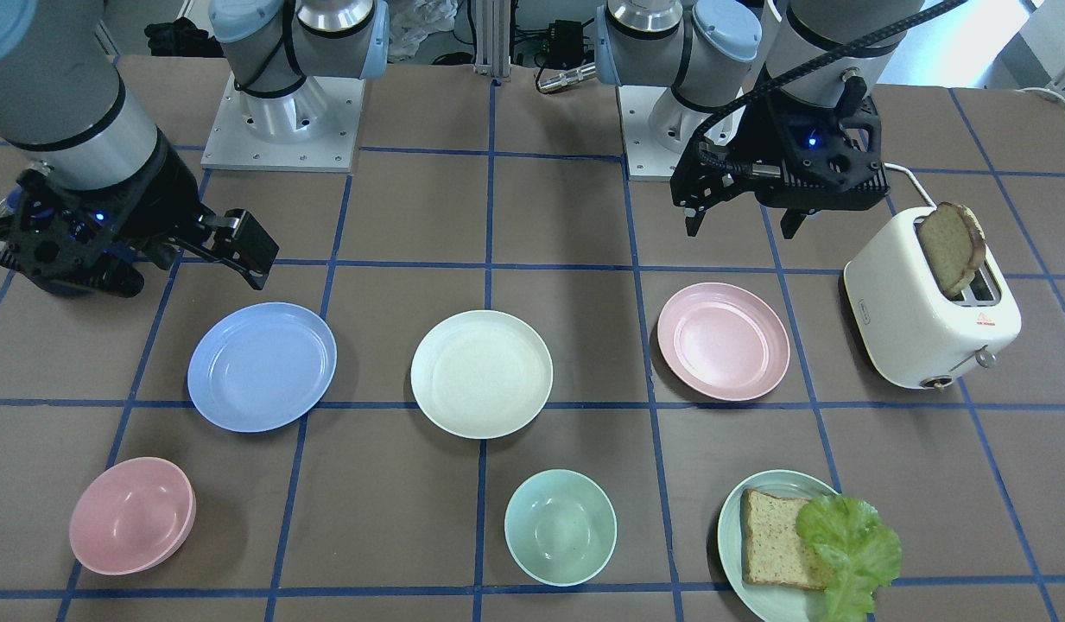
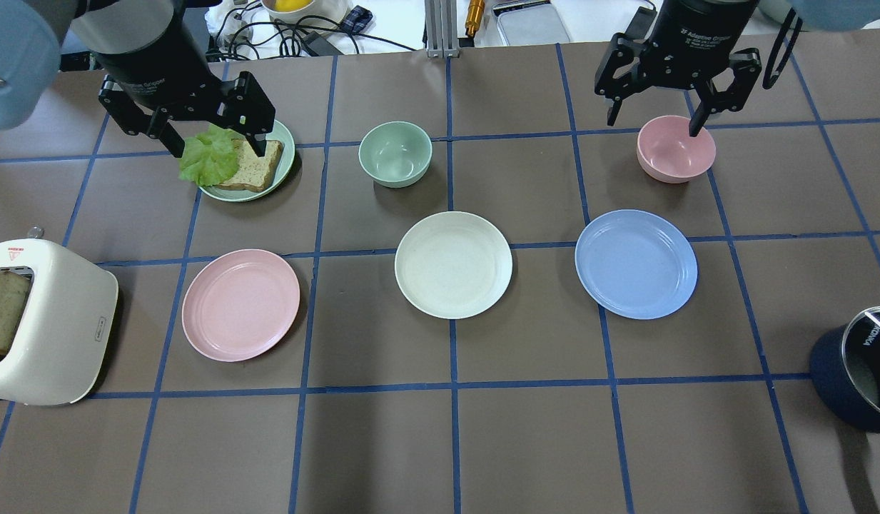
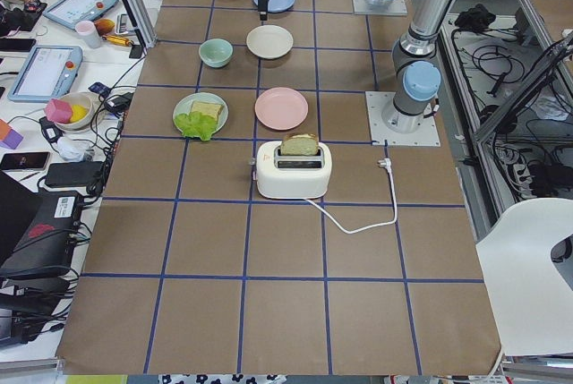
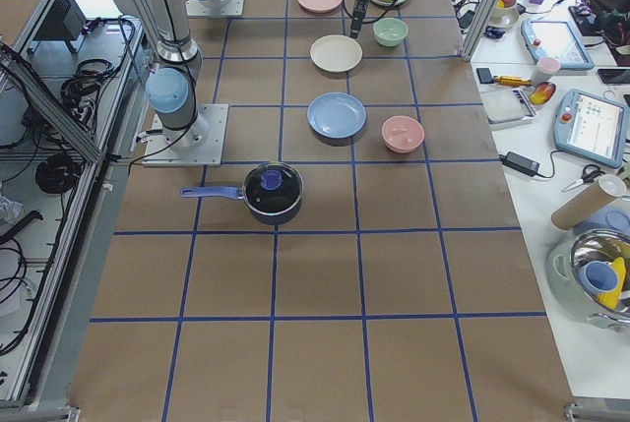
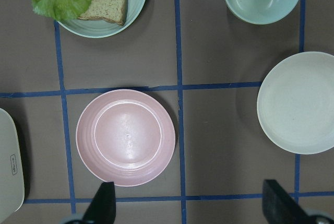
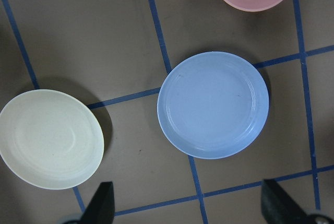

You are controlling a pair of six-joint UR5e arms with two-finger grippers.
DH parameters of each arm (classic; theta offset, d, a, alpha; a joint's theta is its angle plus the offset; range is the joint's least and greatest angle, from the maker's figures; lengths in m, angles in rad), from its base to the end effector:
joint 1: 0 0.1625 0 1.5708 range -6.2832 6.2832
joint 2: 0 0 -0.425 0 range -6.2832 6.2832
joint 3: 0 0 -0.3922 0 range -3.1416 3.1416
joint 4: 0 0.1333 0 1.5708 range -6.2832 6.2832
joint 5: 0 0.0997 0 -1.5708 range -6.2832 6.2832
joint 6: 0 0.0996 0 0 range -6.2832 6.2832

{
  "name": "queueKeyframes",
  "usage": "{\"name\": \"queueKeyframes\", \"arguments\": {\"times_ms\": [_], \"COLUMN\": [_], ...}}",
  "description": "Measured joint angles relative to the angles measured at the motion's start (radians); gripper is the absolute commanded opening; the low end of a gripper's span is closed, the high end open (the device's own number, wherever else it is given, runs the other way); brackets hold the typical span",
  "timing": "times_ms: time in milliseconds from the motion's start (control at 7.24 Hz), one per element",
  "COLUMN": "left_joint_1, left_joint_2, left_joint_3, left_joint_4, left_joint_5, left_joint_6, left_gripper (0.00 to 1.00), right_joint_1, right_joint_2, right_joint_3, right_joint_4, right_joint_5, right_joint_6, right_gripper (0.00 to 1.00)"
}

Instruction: Stack three plates with pink and blue

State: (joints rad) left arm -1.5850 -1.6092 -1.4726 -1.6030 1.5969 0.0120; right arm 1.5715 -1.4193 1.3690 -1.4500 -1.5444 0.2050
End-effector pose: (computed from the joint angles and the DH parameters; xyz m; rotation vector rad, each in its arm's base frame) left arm -0.1379 -0.5083 0.5138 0.0402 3.1150 -0.0430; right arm 0.1363 -0.5482 0.4960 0.3197 3.1041 0.1137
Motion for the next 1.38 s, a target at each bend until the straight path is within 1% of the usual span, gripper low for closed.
{"name": "queueKeyframes", "arguments": {"times_ms": [415,967,1382], "left_joint_1": [0.002,0.004,0.012], "left_joint_2": [0.003,0.004,-0.001], "left_joint_3": [0.000,-0.001,-0.001], "left_joint_4": [-0.001,-0.002,0.000], "left_joint_5": [0.000,-0.002,-0.011], "left_joint_6": [0.000,0.001,0.008], "left_gripper": [1.00,1.00,1.00], "right_joint_1": [0.038,0.041,0.033], "right_joint_2": [0.001,0.006,-0.001], "right_joint_3": [0.000,0.002,0.002], "right_joint_4": [-0.003,-0.006,-0.005], "right_joint_5": [0.007,0.006,-0.005], "right_joint_6": [0.000,-0.005,-0.066], "right_gripper": [1.00,1.00,1.00]}}
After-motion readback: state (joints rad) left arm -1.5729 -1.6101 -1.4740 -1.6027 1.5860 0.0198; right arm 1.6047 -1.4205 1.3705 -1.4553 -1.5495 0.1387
